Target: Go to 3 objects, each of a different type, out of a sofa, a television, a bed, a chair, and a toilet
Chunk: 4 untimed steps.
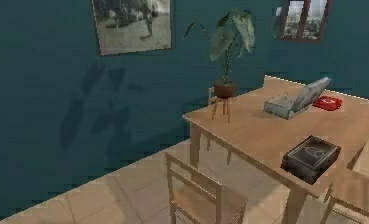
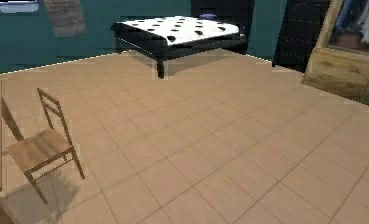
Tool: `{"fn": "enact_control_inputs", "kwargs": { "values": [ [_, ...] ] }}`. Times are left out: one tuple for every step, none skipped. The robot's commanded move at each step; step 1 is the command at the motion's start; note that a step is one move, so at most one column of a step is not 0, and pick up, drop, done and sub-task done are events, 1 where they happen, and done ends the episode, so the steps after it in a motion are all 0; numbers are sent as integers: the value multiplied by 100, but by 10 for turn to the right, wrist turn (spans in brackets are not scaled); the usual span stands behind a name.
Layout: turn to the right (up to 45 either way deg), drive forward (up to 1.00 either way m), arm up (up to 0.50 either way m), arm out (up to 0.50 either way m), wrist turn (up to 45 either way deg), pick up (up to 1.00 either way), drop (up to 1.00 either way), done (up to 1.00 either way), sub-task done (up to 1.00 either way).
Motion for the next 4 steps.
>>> {"fn": "enact_control_inputs", "kwargs": {
  "values": [
    [450, 0, 0, 0, 0, 0, 0, 0, 0],
    [390, 0, 0, 0, 0, 0, 0, 0, 0],
    [0, 100, 0, 0, 0, 0, 0, 0, 0],
    [0, 100, 0, 0, 0, 0, 0, 0, 0]
  ]
}}
